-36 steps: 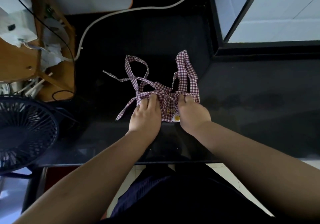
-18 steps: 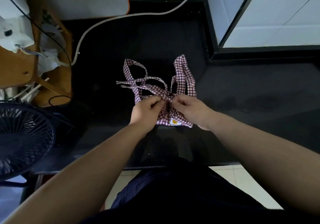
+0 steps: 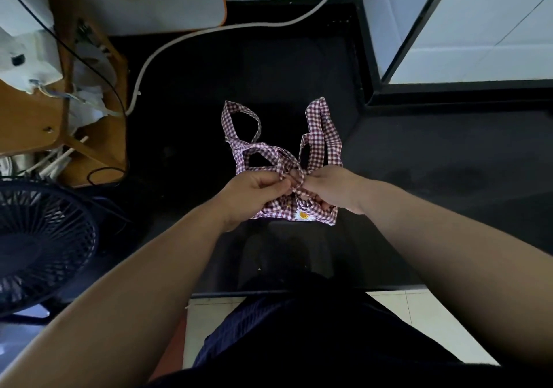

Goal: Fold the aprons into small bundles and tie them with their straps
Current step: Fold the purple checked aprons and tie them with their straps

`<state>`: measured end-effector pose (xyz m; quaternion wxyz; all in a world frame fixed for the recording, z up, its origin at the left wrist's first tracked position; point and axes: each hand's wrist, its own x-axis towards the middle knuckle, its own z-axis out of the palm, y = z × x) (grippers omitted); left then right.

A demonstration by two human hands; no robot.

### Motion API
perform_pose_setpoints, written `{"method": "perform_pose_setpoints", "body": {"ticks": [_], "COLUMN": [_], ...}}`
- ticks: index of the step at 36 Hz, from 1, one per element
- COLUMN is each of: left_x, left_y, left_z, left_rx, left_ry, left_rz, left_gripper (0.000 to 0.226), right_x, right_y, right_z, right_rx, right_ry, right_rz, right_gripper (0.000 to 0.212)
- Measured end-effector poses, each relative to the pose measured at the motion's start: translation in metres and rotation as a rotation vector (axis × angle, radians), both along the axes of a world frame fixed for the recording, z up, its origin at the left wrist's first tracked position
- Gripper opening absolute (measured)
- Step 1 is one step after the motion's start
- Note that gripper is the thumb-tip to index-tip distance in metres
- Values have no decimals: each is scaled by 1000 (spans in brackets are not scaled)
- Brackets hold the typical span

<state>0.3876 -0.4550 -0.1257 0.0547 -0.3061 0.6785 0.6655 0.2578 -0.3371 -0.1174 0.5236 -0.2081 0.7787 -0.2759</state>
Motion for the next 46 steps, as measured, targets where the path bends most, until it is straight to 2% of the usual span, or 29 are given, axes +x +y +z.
{"method": "perform_pose_setpoints", "body": {"ticks": [2,5,8,11,17,21,24,25,28,31,35,39,43,44,46], "left_x": [-1,-2,-4,-4,-5,-3,-2,-2,-3,-1,1,-1,-2,-3,-3], "left_y": [-1,-5,-5,-4,-1,-2,-3,-3,-2,-3,-5,-1,2,4,7], "left_z": [0,-3,-4,-4,-2,-1,-3,-3,-3,-5,-10,-10,-10,-10,-11], "left_rx": [44,110,89,167,246,234,192,196,228,273,311,341,292,269,213], "left_ry": [7,-4,-36,-7,65,82,71,72,91,94,96,102,96,93,92], "left_rz": [43,113,131,155,185,159,133,135,162,227,330,352,391,410,443], "left_gripper": [12,16,12,11,13,16,18,18,18,21,24,25,16,14,11], "right_x": [-1,2,6,13,4,-4,-4,-3,-3,-5,2,10,19,21,24], "right_y": [0,2,3,0,-4,2,2,1,-1,3,15,22,24,23,24], "right_z": [4,5,-4,-6,-3,-1,-2,-2,0,3,-8,-12,-15,-16,-17], "right_rx": [21,20,-41,-78,-42,-98,-119,-136,-205,-259,-325,-399,-484,-502,-516], "right_ry": [34,141,227,216,-132,-513,-568,-571,-617,-734,-633,-575,-511,-467,-386], "right_rz": [72,234,134,45,-32,-255,-278,-294,-390,-520,-690,-728,-818,-850,-944], "right_gripper": [68,56,51,46,14,21,39,38,14,16,11,5,3,4,23]}}
